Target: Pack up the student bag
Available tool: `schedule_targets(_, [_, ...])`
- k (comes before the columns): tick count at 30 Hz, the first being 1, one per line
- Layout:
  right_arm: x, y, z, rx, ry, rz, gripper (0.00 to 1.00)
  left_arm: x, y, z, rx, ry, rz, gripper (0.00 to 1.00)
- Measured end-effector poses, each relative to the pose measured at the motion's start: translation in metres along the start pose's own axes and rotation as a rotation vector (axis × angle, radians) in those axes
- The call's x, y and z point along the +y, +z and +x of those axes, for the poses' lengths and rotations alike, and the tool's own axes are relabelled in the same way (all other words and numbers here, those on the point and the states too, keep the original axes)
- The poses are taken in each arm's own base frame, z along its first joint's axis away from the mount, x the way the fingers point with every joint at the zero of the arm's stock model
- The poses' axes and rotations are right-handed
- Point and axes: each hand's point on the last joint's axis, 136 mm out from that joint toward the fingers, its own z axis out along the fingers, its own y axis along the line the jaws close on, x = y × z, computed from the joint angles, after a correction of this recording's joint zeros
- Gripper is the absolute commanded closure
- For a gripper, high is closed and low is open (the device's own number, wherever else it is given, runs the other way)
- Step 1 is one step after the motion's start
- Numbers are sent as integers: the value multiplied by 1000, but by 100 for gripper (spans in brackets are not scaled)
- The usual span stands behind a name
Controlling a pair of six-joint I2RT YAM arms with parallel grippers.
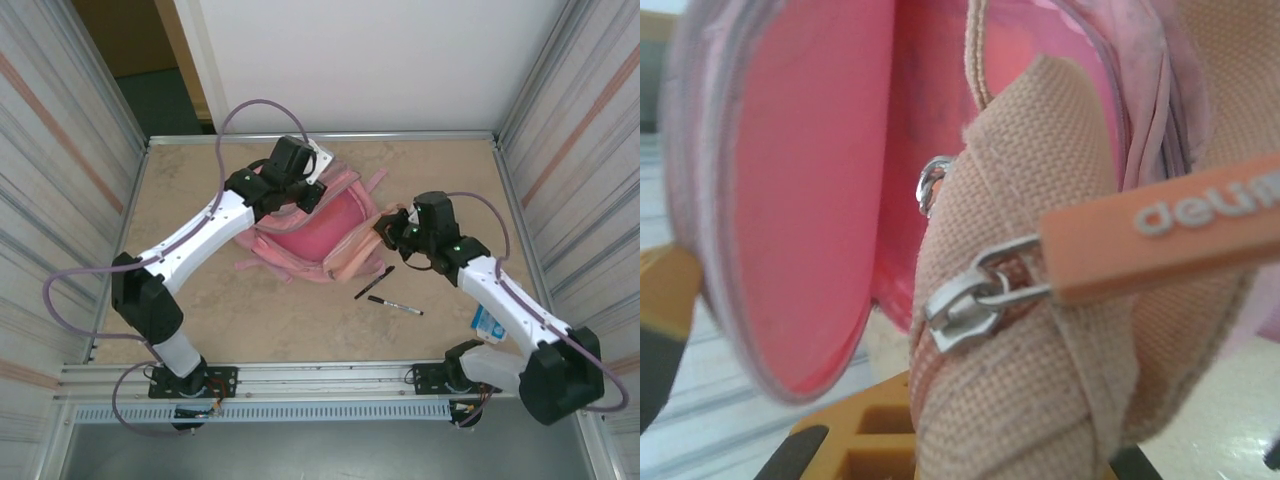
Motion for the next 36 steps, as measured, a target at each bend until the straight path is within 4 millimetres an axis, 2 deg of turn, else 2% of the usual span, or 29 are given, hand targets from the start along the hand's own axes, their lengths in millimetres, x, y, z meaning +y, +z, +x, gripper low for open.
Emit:
schedule_targets(7, [16,47,-7,-14,44,-78,100,-15,-5,5,-31,-59,86,100])
schedule_targets(14, [35,105,-6,18,59,-110,100,-16,-11,2,-52,-86,104,100])
schedule_targets(19, [37,155,0,67,46,-114,82,-20,-16,0,-73,-98,143,100])
schedule_targets(23, [23,188,0,108,25,-108,57,-23,-16,1,-75,-116,169,100])
schedule_targets(26, [16,198,-1,145,12,-117,45,-21,-16,9,-75,-133,172,100])
schedule_targets(31, [9,192,3,177,-48,-88,42,-17,-25,14,-95,-149,167,100])
schedule_targets(36, [11,172,10,205,-129,-77,42,-14,-29,14,-113,-162,169,100])
